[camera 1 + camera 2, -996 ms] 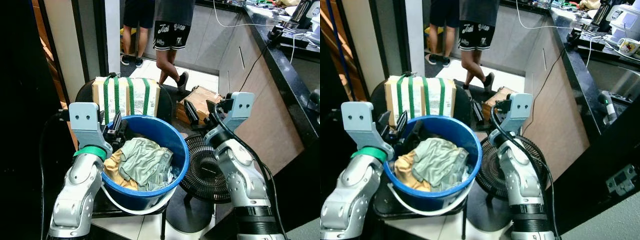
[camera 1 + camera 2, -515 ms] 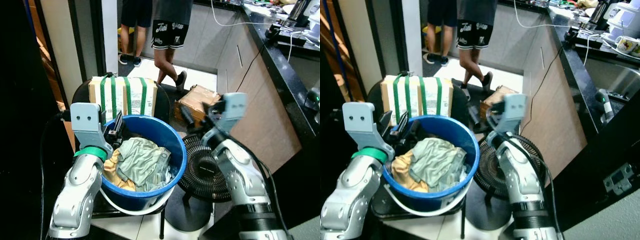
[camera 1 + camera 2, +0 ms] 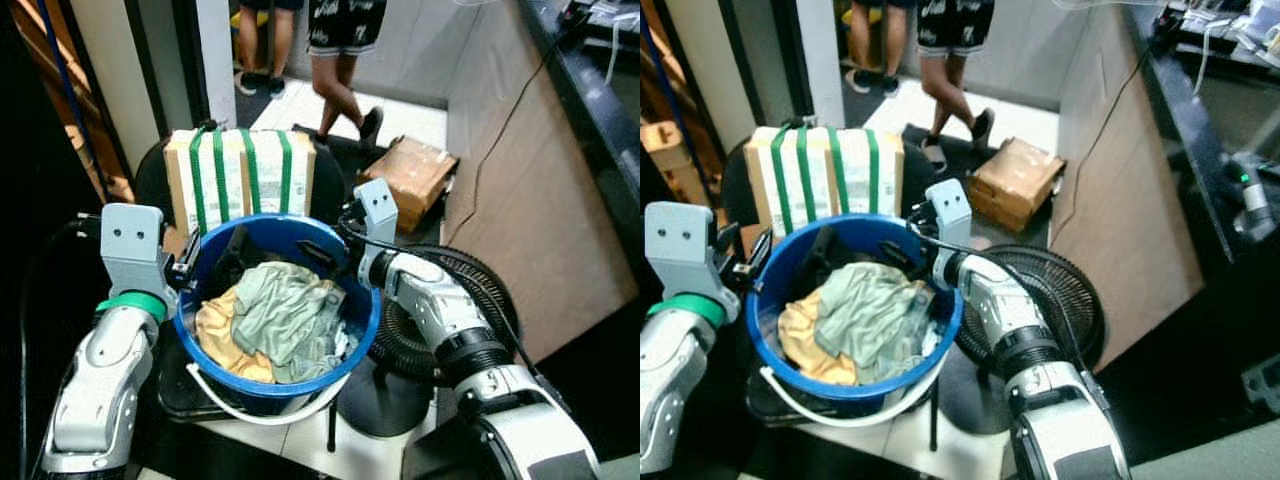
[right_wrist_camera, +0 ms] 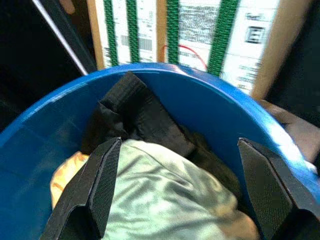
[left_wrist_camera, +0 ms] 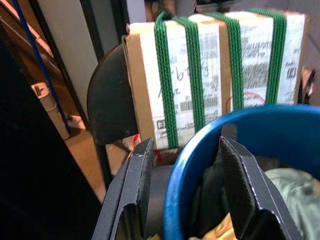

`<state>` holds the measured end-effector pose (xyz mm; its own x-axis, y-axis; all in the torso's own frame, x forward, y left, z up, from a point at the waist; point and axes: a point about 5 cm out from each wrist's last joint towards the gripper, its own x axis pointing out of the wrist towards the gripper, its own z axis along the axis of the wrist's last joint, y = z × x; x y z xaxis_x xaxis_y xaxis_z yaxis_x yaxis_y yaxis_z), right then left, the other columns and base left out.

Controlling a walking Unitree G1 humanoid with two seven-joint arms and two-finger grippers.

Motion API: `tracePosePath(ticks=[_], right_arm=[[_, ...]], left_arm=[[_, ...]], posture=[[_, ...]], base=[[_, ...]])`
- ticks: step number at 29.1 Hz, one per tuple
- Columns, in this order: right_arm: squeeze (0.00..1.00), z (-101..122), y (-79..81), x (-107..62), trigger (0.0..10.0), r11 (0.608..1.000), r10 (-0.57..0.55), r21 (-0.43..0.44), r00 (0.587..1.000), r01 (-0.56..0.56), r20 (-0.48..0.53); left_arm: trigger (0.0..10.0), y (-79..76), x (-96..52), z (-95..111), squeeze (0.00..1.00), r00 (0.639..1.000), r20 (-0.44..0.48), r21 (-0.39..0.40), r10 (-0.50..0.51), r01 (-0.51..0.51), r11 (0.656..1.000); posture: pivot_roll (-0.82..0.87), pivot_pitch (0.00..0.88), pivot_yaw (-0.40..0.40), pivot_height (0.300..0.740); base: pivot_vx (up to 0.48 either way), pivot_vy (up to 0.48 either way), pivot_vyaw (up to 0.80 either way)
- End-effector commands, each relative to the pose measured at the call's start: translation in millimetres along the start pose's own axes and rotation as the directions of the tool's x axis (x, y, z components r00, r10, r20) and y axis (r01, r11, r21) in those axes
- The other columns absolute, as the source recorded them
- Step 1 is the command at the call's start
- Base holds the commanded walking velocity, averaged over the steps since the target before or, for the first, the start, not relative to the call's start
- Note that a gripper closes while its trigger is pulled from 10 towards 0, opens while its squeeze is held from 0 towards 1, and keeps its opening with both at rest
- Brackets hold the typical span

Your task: Clothes washing

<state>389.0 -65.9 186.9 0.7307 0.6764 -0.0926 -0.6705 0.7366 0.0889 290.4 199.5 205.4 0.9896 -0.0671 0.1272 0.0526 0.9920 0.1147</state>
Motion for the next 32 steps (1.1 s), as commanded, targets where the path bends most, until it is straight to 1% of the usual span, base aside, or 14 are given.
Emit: tracePosePath(ticks=[1, 3, 6, 8, 10, 12, 14, 23, 24, 25, 26, 27, 30, 32], right_arm=[[1.00, 2, 2.3, 3.1, 10.0, 1.000, 0.019, 0.013, 1.000, -0.019, 0.007], [1.00, -2, 9.7, 6.9, 10.0, 0.998, 0.066, 0.012, 0.998, -0.066, -0.019], [1.00, -4, 12.2, 8.0, 10.0, 0.996, 0.084, 0.009, 0.996, -0.084, -0.034], [1.00, -22, 17.7, 8.2, 10.0, 0.993, 0.121, 0.006, 0.984, -0.121, -0.130], [1.00, -36, 19.2, 6.2, 10.0, 0.993, 0.114, 0.011, 0.976, -0.114, -0.187], [1.00, -39, 19.2, 5.5, 10.0, 0.994, 0.107, 0.017, 0.975, -0.105, -0.194], [1.00, -51, 18.9, 2.9, 10.0, 0.994, 0.106, 0.034, 0.967, -0.101, -0.232], [1.00, -70, 13.6, -4.0, 10.0, 0.996, 0.076, 0.057, 0.952, -0.062, -0.297], [0.86, -75, 13.4, -6.3, 10.0, 0.996, 0.081, 0.061, 0.942, -0.065, -0.325], [0.45, -80, 13.8, -8.1, 10.0, 0.996, 0.089, 0.060, 0.931, -0.072, -0.353], [0.45, -80, 13.8, -8.1, 10.0, 0.996, 0.089, 0.060, 0.931, -0.072, -0.353], [0.00, -84, 14.3, -9.6, 10.0, 0.995, 0.094, 0.056, 0.917, -0.079, -0.388], [0.00, -86, 14.5, -10.5, 10.0, 0.995, 0.097, 0.054, 0.907, -0.082, -0.411], [0.00, -84, 17.8, -7.2, 10.0, 0.994, 0.108, 0.045, 0.897, -0.099, -0.428]], left_arm=[[10.0, -1.0, -1.0, -2, 0.00, 0.999, -0.024, 0.006, -0.034, 0.034, 0.999], [10.0, -0.1, -0.4, -2, 0.00, 0.998, -0.033, 0.017, -0.054, 0.054, 0.998], [10.0, 0.2, -0.3, -2, 0.00, 0.997, -0.037, 0.021, -0.061, 0.062, 0.998], [10.0, -2.8, -1.5, -4, 0.00, 0.993, -0.055, 0.030, -0.102, 0.104, 0.994], [10.0, -7.0, -4.9, -7, 0.00, 0.988, -0.068, 0.032, -0.140, 0.142, 0.989], [10.0, -8.1, -6.2, -7, 0.00, 0.986, -0.073, 0.033, -0.149, 0.151, 0.988], [10.0, -8.5, -10.3, -8, 0.00, 0.983, -0.084, 0.033, -0.161, 0.164, 0.986], [10.0, -7.8, -13.0, -8, 0.00, 0.978, -0.096, 0.039, -0.185, 0.190, 0.981], [10.0, -8.2, -13.4, -8, 0.00, 0.977, -0.099, 0.039, -0.190, 0.195, 0.980], [10.0, -9.1, -13.5, -9, 0.00, 0.975, -0.103, 0.040, -0.196, 0.201, 0.979], [10.0, -9.1, -13.5, -9, 0.00, 0.975, -0.103, 0.040, -0.196, 0.201, 0.979], [10.0, -11.1, -13.9, -9, 0.00, 0.973, -0.111, 0.039, -0.204, 0.209, 0.977], [10.0, -12.5, -14.2, -10, 0.00, 0.971, -0.117, 0.038, -0.210, 0.215, 0.976], [10.0, -15.3, -13.2, -10, 0.00, 0.965, -0.132, 0.036, -0.225, 0.232, 0.972]], posture=[[0.07, 0.195, 0.027, 0.740], [0.07, 0.204, 0.036, 0.740], [0.07, 0.204, 0.036, 0.740], [0.08, 0.217, 0.041, 0.740], [0.08, 0.223, 0.041, 0.740], [0.08, 0.223, 0.041, 0.740], [0.09, 0.225, 0.039, 0.740], [0.09, 0.231, 0.033, 0.740], [0.09, 0.232, 0.031, 0.740], [0.09, 0.235, 0.031, 0.740], [0.09, 0.235, 0.031, 0.740], [0.09, 0.235, 0.032, 0.740], [0.09, 0.235, 0.032, 0.740], [0.09, 0.248, 0.039, 0.740]], base=[[0.000, 0.000, 0.00], [0.000, 0.000, 0.00], [0.000, 0.000, 0.00], [0.000, 0.000, 0.00], [0.000, 0.000, 0.00], [0.000, 0.000, 0.00], [0.000, 0.000, 0.00], [0.000, 0.000, 0.00], [0.000, 0.000, 0.00], [0.000, 0.000, 0.00], [0.000, 0.000, 0.00], [0.000, 0.000, 0.00], [0.000, 0.000, 0.00], [0.000, 0.000, 0.00]])
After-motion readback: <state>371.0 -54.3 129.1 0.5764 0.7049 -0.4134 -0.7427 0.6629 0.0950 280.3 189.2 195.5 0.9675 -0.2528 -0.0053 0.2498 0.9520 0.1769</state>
